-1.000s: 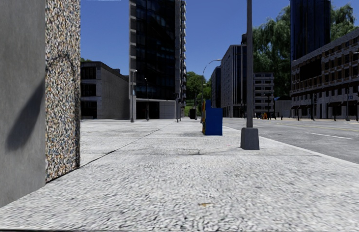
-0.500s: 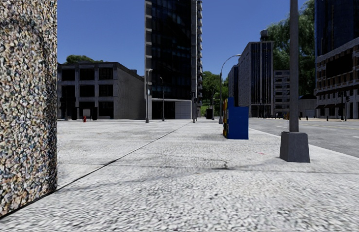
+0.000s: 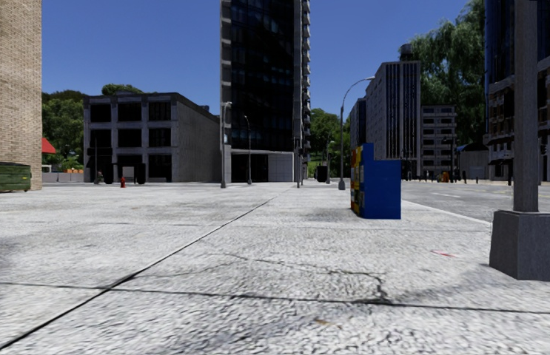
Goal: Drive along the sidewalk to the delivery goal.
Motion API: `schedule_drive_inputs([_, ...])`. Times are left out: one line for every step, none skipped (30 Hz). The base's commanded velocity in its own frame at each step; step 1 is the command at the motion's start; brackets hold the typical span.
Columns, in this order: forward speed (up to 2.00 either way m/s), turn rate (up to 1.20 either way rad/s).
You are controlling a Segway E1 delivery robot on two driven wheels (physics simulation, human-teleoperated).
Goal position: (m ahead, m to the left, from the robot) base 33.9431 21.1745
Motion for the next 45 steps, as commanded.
schedule_drive_inputs([2.00,0.00])
schedule_drive_inputs([2.00,0.00])
schedule_drive_inputs([2.00,0.00])
schedule_drive_inputs([2.00,0.00])
schedule_drive_inputs([2.00,0.00])
schedule_drive_inputs([2.00,0.00])
schedule_drive_inputs([2.00,0.00])
schedule_drive_inputs([2.00,0.00])
schedule_drive_inputs([2.00,0.00])
schedule_drive_inputs([2.00,0.00])
schedule_drive_inputs([2.00,0.00])
schedule_drive_inputs([2.00,0.00])
schedule_drive_inputs([2.00,0.00])
schedule_drive_inputs([2.00,0.00])
schedule_drive_inputs([2.00,0.00])
schedule_drive_inputs([2.00,0.00])
schedule_drive_inputs([2.00,0.00])
schedule_drive_inputs([2.00,0.00])
schedule_drive_inputs([2.00,0.00])
schedule_drive_inputs([2.00,0.00])
schedule_drive_inputs([2.00,0.00])
schedule_drive_inputs([2.00,0.00])
schedule_drive_inputs([2.00,0.00])
schedule_drive_inputs([2.00,0.00])
schedule_drive_inputs([2.00,0.00])
schedule_drive_inputs([2.00,0.00])
schedule_drive_inputs([2.00,0.00])
schedule_drive_inputs([2.00,0.00])
schedule_drive_inputs([2.00,0.00])
schedule_drive_inputs([2.00,0.00])
schedule_drive_inputs([2.00,0.00])
schedule_drive_inputs([2.00,0.00])
schedule_drive_inputs([2.00,0.00])
schedule_drive_inputs([2.00,0.00])
schedule_drive_inputs([2.00,0.00])
schedule_drive_inputs([2.00,0.00])
schedule_drive_inputs([2.00,0.00])
schedule_drive_inputs([2.00,0.00])
schedule_drive_inputs([2.00,0.00])
schedule_drive_inputs([2.00,0.00])
schedule_drive_inputs([2.00,0.00])
schedule_drive_inputs([2.00,0.00])
schedule_drive_inputs([2.00,0.00])
schedule_drive_inputs([2.00,0.00])
schedule_drive_inputs([2.00,0.00])
